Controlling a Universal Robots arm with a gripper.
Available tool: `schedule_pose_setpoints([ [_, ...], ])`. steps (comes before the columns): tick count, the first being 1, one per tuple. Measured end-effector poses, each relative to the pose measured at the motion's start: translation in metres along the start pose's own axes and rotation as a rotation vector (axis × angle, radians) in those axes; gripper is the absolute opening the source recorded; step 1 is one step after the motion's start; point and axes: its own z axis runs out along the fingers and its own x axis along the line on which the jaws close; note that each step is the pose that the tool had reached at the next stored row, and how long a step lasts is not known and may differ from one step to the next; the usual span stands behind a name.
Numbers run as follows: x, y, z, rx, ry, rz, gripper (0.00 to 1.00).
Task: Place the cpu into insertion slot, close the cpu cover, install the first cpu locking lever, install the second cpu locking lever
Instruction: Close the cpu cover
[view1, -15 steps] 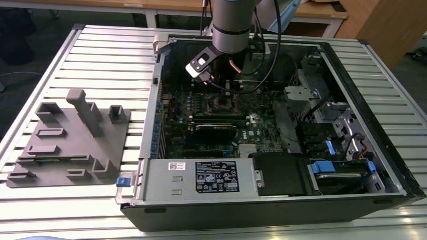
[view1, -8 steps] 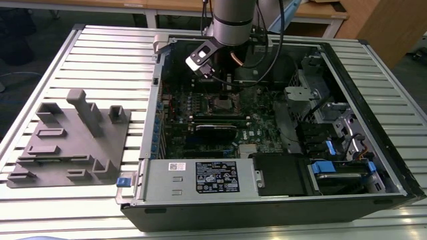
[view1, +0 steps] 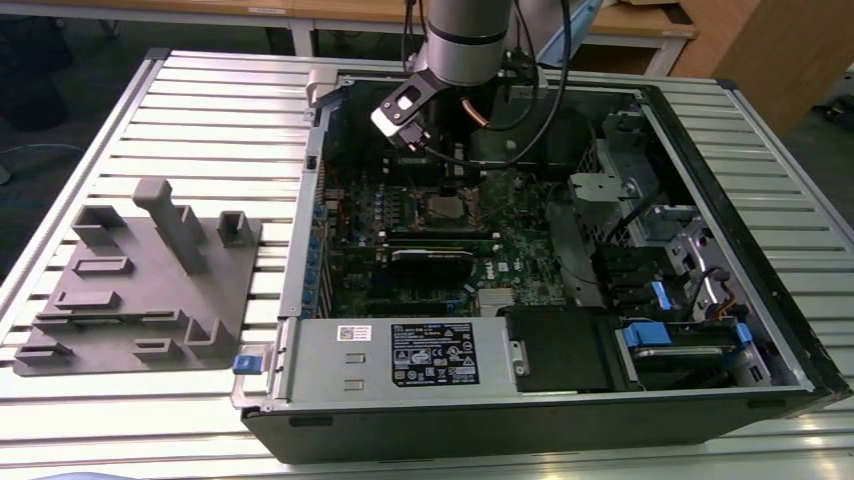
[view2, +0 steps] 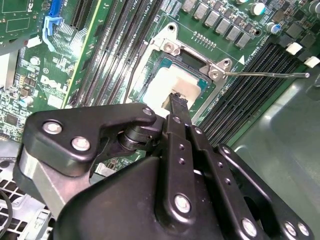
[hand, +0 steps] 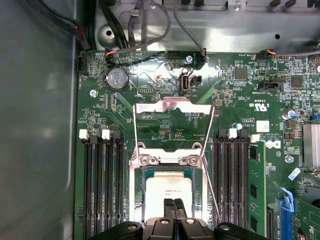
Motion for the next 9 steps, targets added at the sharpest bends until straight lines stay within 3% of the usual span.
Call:
schedule_pose_setpoints([
  [9, -0.0001, 0.0001, -0.0028, 0.0000, 0.0001, 0.000, 0.11],
])
